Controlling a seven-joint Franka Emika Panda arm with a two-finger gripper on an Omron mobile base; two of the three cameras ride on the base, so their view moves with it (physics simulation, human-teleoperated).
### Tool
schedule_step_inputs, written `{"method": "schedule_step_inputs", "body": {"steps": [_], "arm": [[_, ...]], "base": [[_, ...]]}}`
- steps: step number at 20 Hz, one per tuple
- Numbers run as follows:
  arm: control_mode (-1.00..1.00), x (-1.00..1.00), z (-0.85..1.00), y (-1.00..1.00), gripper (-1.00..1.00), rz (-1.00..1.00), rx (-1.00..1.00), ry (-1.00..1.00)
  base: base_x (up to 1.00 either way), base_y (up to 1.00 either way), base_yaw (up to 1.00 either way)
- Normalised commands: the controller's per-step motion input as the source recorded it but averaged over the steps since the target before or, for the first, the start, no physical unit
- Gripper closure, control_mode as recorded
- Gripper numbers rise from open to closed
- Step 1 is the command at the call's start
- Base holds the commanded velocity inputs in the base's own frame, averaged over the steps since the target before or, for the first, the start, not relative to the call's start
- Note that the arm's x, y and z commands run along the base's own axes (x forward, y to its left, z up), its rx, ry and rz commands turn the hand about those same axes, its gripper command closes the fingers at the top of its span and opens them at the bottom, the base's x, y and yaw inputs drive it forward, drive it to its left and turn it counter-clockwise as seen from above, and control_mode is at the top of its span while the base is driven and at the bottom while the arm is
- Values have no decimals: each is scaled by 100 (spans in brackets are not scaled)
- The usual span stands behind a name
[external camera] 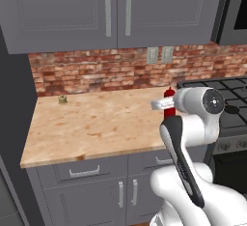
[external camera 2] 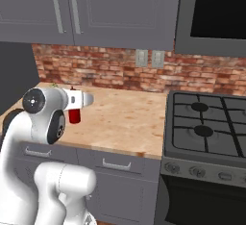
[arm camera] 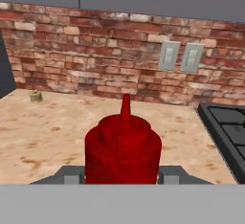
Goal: Pick the ketchup and syrup bottle from the counter and place them in the cabinet.
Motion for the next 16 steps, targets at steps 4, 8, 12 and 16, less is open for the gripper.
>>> {"method": "schedule_step_inputs", "body": {"steps": [4, 8, 12, 16], "arm": [[-100, -47, 24, 0, 100, 0, 0, -6], [-100, -37, 10, 0, 100, 0, 0, -4], [-100, -31, 1, 0, 100, 0, 0, -2], [100, 0, 0, 0, 100, 0, 0, 0]], "base": [[0, 0, 0], [0, 0, 0], [0, 0, 0], [-58, 0, 0]]}}
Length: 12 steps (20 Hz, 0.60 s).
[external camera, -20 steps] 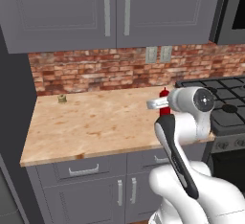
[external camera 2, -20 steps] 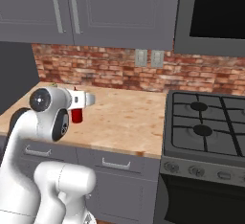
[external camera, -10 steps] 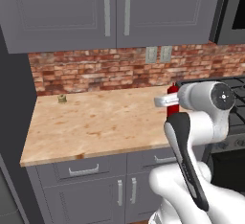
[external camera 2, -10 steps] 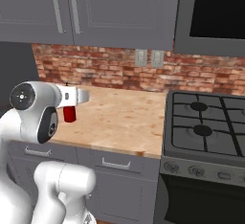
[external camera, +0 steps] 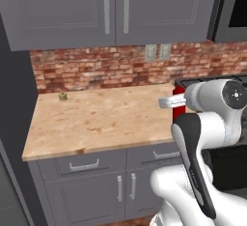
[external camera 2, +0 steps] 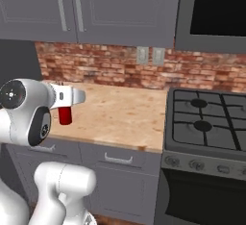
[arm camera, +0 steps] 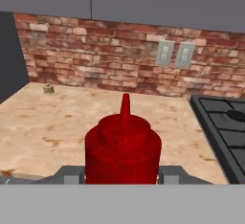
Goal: Pick the ketchup and syrup bottle from the counter and place them in the cabinet.
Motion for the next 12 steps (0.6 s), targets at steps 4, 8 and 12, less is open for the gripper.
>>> {"method": "schedule_step_inputs", "body": {"steps": [4, 8, 12], "arm": [[100, 0, 0, 0, 100, 0, 0, 0], [100, 0, 0, 0, 100, 0, 0, 0], [100, 0, 0, 0, 100, 0, 0, 0]], "base": [[-77, 0, 0], [-89, 4, 1], [-82, 19, 4]]}}
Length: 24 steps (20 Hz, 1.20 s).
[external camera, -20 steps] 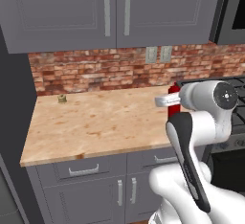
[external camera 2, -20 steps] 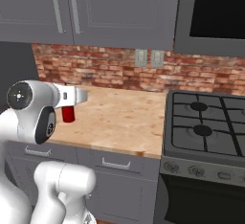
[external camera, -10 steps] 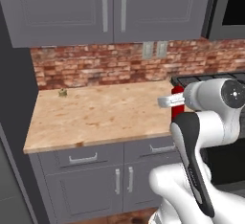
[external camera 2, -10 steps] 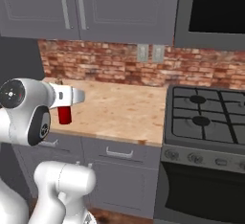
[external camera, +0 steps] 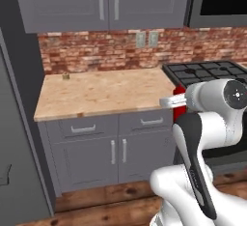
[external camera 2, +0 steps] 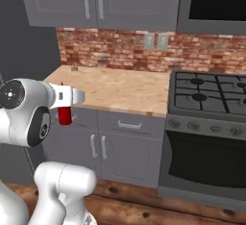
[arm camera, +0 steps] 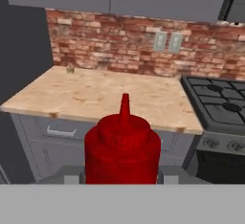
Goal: Pick the ketchup and syrup bottle from the counter and place them in the cabinet.
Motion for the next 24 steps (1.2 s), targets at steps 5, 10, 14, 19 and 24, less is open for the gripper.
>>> {"method": "schedule_step_inputs", "body": {"steps": [5, 10, 14, 19, 24], "arm": [[100, 0, 0, 0, 100, 0, 0, 0], [100, 0, 0, 0, 100, 0, 0, 0], [100, 0, 0, 0, 100, 0, 0, 0], [100, 0, 0, 0, 100, 0, 0, 0], [100, 0, 0, 0, 100, 0, 0, 0]], "base": [[-43, 66, 4], [-11, 89, 0], [0, 92, 0], [0, 91, 0], [0, 89, 0]]}}
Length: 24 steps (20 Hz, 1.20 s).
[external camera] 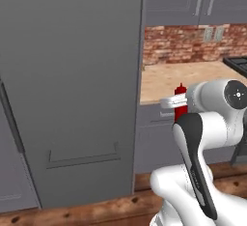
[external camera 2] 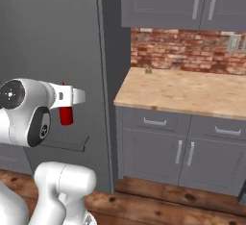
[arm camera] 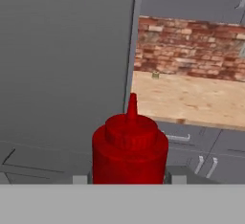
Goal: Pick the ketchup and syrup bottle from the counter and place them in the cabinet.
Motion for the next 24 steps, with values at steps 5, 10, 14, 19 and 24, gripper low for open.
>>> {"method": "schedule_step_inputs", "body": {"steps": [5, 10, 14, 19, 24], "arm": [[100, 0, 0, 0, 100, 0, 0, 0], [100, 0, 0, 0, 100, 0, 0, 0], [100, 0, 0, 0, 100, 0, 0, 0], [100, 0, 0, 0, 100, 0, 0, 0], [100, 0, 0, 0, 100, 0, 0, 0]], "base": [[0, 88, 0], [0, 78, 0], [0, 72, 0], [0, 66, 0], [0, 67, 0]]}}
